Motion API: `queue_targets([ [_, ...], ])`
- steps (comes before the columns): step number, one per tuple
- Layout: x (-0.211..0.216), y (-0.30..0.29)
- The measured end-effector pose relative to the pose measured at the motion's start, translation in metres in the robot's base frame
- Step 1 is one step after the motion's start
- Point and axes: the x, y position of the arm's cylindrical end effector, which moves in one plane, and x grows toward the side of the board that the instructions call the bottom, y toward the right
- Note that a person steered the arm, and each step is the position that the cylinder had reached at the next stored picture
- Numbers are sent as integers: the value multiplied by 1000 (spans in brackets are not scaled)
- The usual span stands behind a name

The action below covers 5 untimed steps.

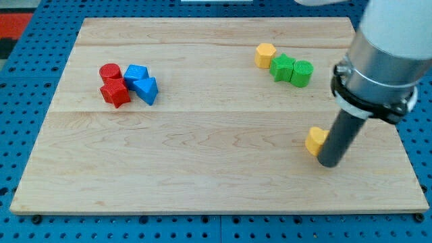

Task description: Slide the yellow heart closer to the green star

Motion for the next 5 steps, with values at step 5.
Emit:
queue_targets([
  [5, -80, -40],
])
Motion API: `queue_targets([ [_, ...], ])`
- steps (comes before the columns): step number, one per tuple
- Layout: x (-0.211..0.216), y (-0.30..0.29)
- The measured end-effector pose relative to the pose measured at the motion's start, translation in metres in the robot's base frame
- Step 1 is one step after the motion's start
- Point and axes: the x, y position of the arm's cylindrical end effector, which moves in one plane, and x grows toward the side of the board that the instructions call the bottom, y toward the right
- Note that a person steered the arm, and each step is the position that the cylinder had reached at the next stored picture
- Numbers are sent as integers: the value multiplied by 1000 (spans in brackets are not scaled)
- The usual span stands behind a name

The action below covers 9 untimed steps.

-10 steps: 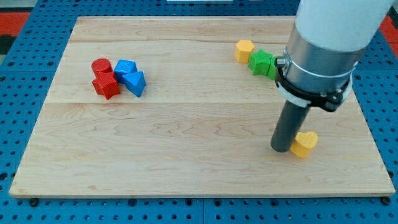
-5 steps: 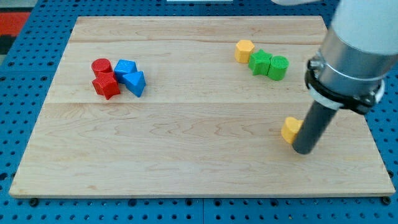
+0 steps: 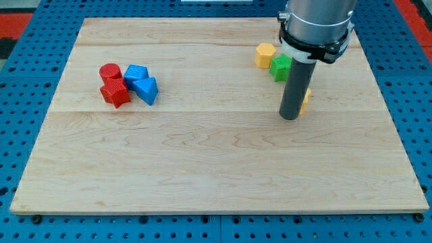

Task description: Slide the yellow heart closer to the green star

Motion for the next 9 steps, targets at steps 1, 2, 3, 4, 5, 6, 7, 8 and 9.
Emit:
queue_targets([
  [1, 0, 1],
  [2, 0, 2],
  [3, -7, 4],
  [4, -23, 4],
  [5, -37, 4],
  [6, -20, 0],
  [7, -9, 20],
  [8, -21, 64],
  [9, -35, 48],
])
